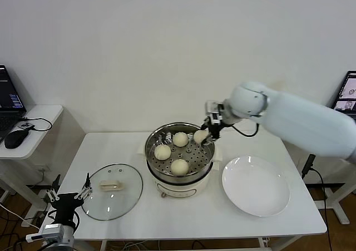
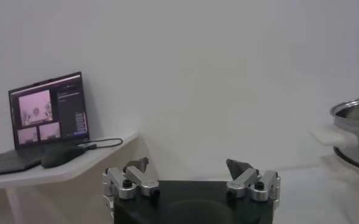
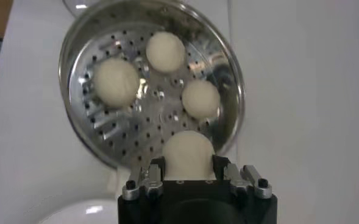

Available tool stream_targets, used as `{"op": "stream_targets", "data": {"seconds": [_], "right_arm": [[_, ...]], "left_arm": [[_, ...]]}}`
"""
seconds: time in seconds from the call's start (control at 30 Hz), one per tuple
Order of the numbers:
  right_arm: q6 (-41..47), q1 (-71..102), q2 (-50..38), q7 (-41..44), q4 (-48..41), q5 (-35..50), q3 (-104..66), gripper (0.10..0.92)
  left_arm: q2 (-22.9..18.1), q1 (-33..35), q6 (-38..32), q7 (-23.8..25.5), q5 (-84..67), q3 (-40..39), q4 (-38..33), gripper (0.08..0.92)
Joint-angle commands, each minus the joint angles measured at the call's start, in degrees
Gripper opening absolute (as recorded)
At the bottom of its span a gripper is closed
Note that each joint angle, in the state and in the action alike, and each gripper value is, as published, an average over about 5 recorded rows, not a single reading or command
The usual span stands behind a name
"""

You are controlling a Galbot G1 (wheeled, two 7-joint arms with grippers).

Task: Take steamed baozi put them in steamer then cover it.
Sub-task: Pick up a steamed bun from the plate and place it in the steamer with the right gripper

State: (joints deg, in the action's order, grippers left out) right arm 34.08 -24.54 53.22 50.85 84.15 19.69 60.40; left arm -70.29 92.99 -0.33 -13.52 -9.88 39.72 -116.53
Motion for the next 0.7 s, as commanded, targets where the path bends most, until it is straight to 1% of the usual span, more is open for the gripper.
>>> {"op": "stream_targets", "data": {"seconds": [0.03, 0.3, 0.57, 0.6, 0.7], "right_arm": [[2.0, 3.7, 8.7, -1.9, -7.3, -1.6, 2.7, 0.515], [1.3, 5.4, 8.5, -0.9, -8.9, -6.5, 2.5, 0.526], [0.5, 7.1, 7.6, -0.8, -9.5, -8.6, 1.3, 0.526], [0.4, 7.2, 7.4, -1.0, -9.3, -8.7, 1.0, 0.531], [0.5, 7.1, 6.1, -1.2, -8.0, -8.1, -0.1, 0.579]], "left_arm": [[0.0, 0.1, -0.1, 0.0, 0.0, -0.1, 0.2, 0.823], [-0.3, -0.2, -0.1, 0.0, -0.1, -0.2, 0.5, 0.823], [-0.4, -0.3, -0.1, 0.0, 0.0, -0.3, 0.6, 0.823], [-0.4, -0.3, -0.1, 0.0, 0.0, -0.2, 0.6, 0.823], [-0.4, -0.2, -0.1, 0.0, 0.0, -0.1, 0.6, 0.823]]}}
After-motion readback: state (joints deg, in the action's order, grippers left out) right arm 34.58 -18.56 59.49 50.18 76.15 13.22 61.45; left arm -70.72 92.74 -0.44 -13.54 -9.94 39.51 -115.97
